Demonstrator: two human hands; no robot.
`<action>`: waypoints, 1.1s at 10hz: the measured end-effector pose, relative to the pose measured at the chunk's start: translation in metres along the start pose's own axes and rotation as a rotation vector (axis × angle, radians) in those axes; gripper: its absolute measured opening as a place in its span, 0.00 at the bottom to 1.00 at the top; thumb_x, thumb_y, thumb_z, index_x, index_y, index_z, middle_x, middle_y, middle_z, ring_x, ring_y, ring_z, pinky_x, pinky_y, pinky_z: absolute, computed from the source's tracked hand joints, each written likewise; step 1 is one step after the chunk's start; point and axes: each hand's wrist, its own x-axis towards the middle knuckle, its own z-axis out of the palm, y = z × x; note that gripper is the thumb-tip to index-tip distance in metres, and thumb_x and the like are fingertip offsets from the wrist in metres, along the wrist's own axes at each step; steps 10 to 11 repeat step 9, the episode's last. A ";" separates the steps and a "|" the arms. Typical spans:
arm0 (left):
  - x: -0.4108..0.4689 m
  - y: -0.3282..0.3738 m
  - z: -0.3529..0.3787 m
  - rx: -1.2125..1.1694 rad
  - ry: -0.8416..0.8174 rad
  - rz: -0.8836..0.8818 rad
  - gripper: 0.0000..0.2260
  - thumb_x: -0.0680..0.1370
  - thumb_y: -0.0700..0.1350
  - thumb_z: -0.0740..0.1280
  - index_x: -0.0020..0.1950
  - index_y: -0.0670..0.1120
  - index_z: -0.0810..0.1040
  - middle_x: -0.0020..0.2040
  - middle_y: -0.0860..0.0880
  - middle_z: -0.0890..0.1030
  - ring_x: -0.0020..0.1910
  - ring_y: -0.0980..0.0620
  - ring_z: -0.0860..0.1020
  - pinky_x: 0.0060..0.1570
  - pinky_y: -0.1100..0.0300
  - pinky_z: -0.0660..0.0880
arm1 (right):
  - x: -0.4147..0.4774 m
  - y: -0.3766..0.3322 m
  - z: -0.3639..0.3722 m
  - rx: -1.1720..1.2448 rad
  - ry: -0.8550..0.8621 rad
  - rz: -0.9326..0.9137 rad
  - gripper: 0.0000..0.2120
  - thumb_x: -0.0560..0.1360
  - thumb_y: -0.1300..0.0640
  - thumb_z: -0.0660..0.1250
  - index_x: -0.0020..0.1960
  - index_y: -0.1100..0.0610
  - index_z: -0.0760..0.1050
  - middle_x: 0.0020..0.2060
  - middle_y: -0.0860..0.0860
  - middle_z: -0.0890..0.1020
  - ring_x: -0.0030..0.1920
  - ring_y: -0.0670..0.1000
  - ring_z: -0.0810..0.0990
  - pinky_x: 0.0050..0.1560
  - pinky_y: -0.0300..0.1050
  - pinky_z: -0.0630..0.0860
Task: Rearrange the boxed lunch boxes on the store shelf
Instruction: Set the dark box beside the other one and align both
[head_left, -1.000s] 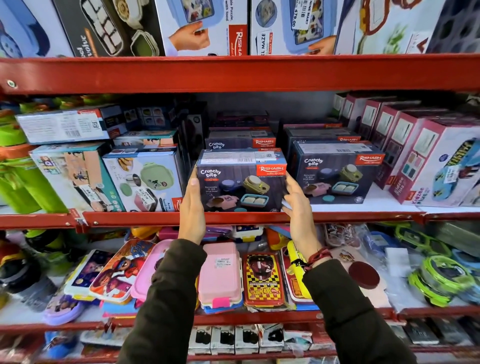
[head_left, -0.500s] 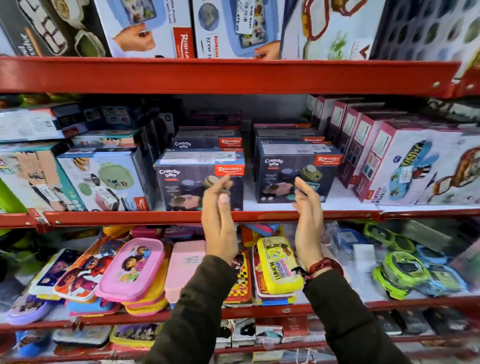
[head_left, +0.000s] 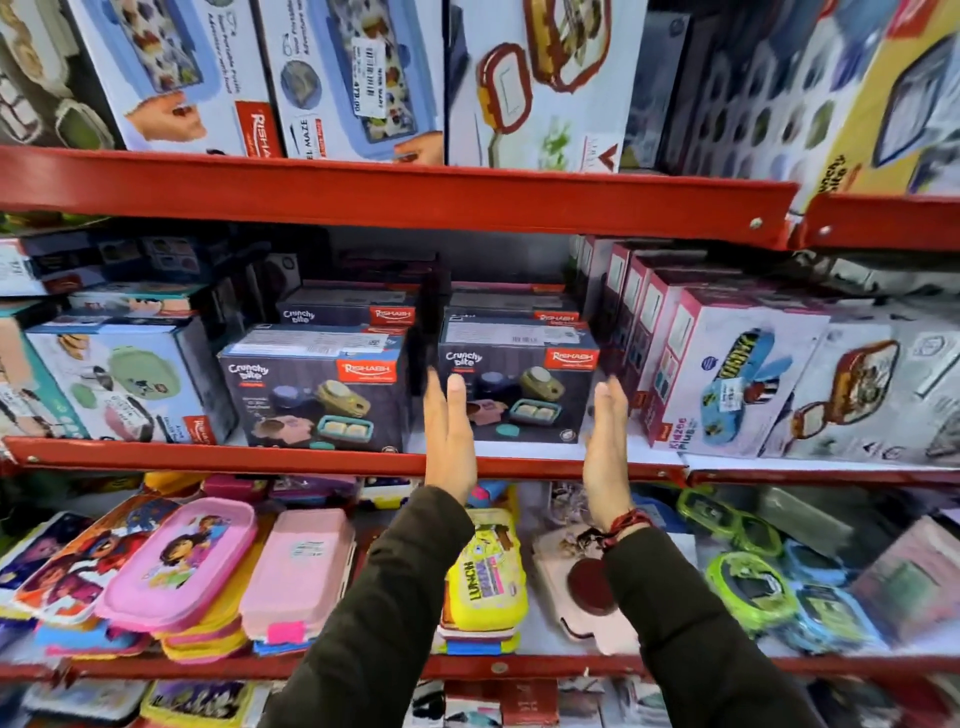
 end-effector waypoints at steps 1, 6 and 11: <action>0.013 -0.017 -0.003 -0.035 0.043 -0.049 0.42 0.74 0.77 0.56 0.81 0.55 0.63 0.82 0.51 0.66 0.81 0.51 0.65 0.82 0.45 0.58 | 0.000 0.004 -0.001 -0.012 -0.055 0.014 0.28 0.83 0.37 0.52 0.79 0.47 0.59 0.78 0.44 0.64 0.80 0.48 0.61 0.83 0.55 0.55; -0.017 -0.019 -0.021 0.004 0.113 0.078 0.35 0.76 0.72 0.54 0.77 0.54 0.71 0.74 0.51 0.77 0.74 0.54 0.73 0.78 0.46 0.67 | -0.029 0.002 -0.028 -0.026 -0.030 -0.048 0.26 0.75 0.31 0.53 0.68 0.38 0.72 0.68 0.43 0.78 0.72 0.46 0.74 0.76 0.56 0.70; -0.031 -0.021 -0.014 0.189 0.171 0.264 0.22 0.85 0.54 0.56 0.78 0.51 0.66 0.74 0.51 0.71 0.64 0.76 0.69 0.65 0.78 0.64 | -0.032 0.006 -0.035 -0.144 0.017 -0.189 0.23 0.84 0.43 0.55 0.75 0.51 0.70 0.75 0.49 0.74 0.73 0.42 0.71 0.65 0.24 0.64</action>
